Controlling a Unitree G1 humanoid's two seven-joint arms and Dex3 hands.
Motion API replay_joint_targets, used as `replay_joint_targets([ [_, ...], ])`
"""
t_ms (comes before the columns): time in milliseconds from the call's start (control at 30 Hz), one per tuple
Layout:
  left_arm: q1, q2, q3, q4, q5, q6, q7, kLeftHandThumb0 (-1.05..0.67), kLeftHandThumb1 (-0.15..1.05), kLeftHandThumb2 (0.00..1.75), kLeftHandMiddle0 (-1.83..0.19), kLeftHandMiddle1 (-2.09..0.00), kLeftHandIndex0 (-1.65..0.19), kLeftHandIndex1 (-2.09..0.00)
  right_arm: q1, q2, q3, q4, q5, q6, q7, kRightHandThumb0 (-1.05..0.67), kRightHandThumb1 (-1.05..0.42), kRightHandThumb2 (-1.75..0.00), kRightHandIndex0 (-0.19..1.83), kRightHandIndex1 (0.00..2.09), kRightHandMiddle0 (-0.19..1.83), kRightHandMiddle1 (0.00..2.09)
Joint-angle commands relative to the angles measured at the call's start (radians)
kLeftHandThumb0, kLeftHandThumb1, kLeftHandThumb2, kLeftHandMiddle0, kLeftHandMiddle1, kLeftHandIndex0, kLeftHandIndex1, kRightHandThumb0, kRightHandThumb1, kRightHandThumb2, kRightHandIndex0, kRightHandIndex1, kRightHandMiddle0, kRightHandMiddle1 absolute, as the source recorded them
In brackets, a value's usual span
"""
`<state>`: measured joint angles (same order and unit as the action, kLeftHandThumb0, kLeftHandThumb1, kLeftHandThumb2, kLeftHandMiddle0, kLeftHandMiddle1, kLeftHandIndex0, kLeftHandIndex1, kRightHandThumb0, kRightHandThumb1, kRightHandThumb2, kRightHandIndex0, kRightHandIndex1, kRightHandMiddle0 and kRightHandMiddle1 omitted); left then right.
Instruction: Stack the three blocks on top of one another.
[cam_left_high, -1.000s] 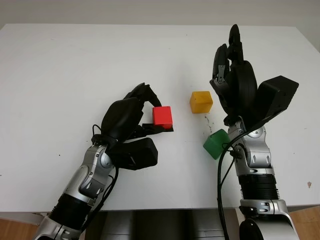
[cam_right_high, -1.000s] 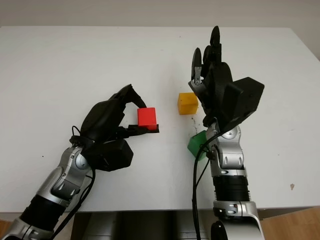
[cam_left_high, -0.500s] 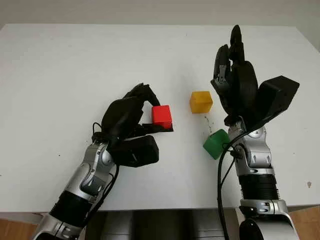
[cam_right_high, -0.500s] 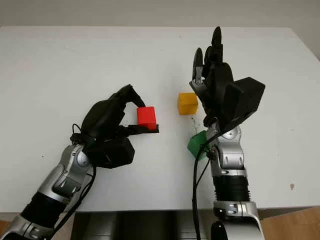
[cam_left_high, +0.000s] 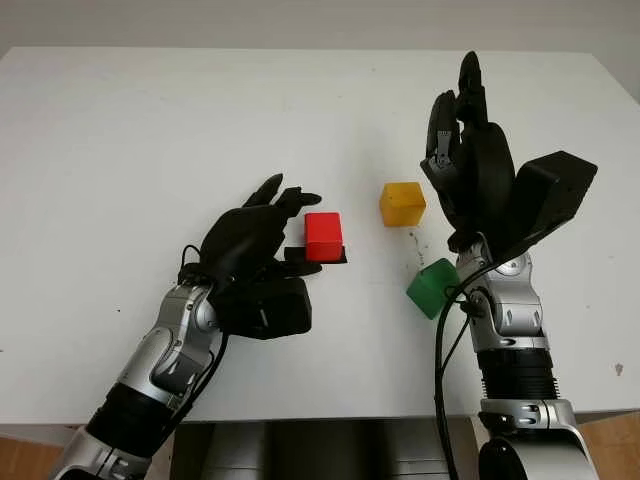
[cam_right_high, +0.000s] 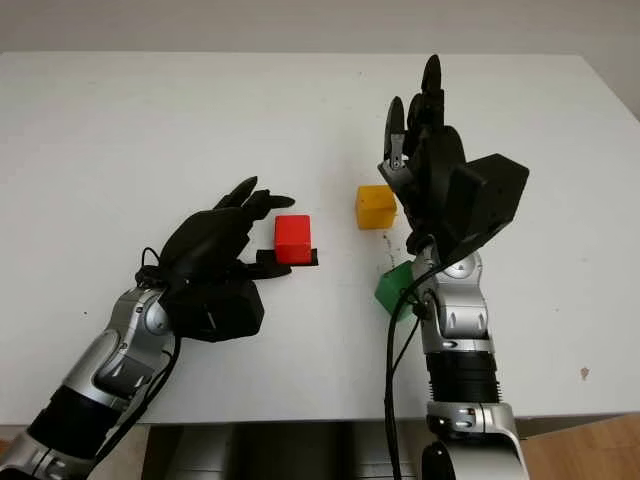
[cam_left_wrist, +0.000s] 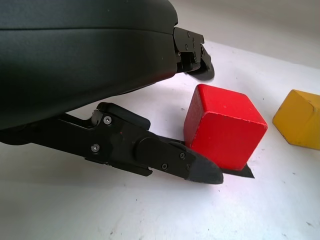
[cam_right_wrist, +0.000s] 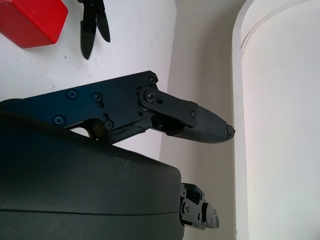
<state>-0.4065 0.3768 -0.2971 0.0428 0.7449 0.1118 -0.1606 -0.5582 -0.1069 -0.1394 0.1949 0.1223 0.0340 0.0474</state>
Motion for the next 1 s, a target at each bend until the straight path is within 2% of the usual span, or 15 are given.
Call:
replay_joint_targets([
  [0, 0.003, 0.003, 0.001, -0.028, -0.008, 0.004, -0.012, -0.69, 1.01, 0.04, 0.19, -0.01, 0.10, -0.06, -0.001, -0.007, 0.000, -0.028, -0.003, 0.005, -0.002, -0.55, -1.05, -0.71, -0.19, 0.00, -0.19, 0.00],
  [100, 0.005, 0.001, 0.008, -0.038, -0.017, 0.015, -0.017, -0.70, 0.99, 0.04, 0.19, 0.00, 0.17, -0.02, -0.002, -0.010, 0.000, -0.023, -0.001, 0.002, 0.002, -0.54, -1.05, -0.71, -0.19, 0.00, -0.19, 0.00],
  [267, 0.008, -0.002, 0.017, -0.051, -0.025, 0.030, -0.005, -0.75, 0.98, 0.05, 0.19, 0.00, 0.19, 0.00, -0.006, -0.011, -0.003, -0.015, 0.003, -0.005, 0.009, -0.55, -1.05, -0.70, -0.19, 0.00, -0.19, 0.00],
  [367, 0.019, 0.006, 0.067, -0.077, -0.126, 0.004, -0.037, -0.84, 1.01, 0.06, 0.19, 0.00, 0.19, 0.00, -0.006, -0.013, -0.004, -0.015, 0.002, -0.006, 0.012, -0.57, -1.05, -0.69, -0.19, 0.00, -0.19, 0.00],
  [467, 0.036, 0.014, 0.164, -0.119, -0.316, -0.019, -0.113, -1.00, 1.04, 0.28, 0.19, 0.00, 0.19, 0.00, -0.006, -0.020, -0.005, -0.023, -0.002, 0.005, 0.011, -0.59, -1.05, -0.67, -0.19, 0.00, -0.19, 0.00],
  [533, 0.053, 0.012, 0.227, -0.129, -0.399, -0.055, -0.101, -0.99, 1.05, 0.58, 0.19, 0.00, 0.19, 0.00, -0.009, -0.029, -0.004, -0.040, -0.014, 0.035, -0.002, -0.60, -1.05, -0.61, -0.19, 0.00, -0.19, 0.00],
  [600, 0.064, 0.005, 0.289, -0.136, -0.483, -0.076, -0.095, -0.94, 1.05, 0.70, 0.19, 0.00, 0.19, 0.00, -0.018, -0.046, -0.002, -0.050, -0.029, 0.058, -0.007, -0.62, -1.05, -0.56, -0.19, 0.00, -0.19, 0.00],
  [667, 0.073, -0.010, 0.340, -0.151, -0.532, -0.074, -0.063, -0.90, 1.05, 0.69, 0.19, 0.00, 0.19, 0.00, -0.034, -0.067, -0.003, -0.037, -0.043, 0.045, 0.000, -0.61, -1.05, -0.53, -0.19, 0.00, -0.19, 0.00],
  [767, 0.089, -0.016, 0.378, -0.155, -0.473, -0.103, 0.074, -0.87, 1.05, 0.69, 0.15, -0.03, 0.17, -0.01, -0.059, -0.097, -0.009, -0.015, -0.059, 0.032, 0.000, -0.62, -1.05, -0.39, -0.19, 0.00, -0.19, 0.00],
  [967, 0.081, -0.050, 0.437, -0.120, -0.608, -0.107, 0.087, -0.83, 1.05, 0.66, 0.19, 0.00, 0.19, 0.00, -0.104, -0.177, 0.000, 0.034, -0.139, 0.021, -0.003, -0.63, -1.05, -0.16, -0.13, 0.04, -0.10, 0.05],
])
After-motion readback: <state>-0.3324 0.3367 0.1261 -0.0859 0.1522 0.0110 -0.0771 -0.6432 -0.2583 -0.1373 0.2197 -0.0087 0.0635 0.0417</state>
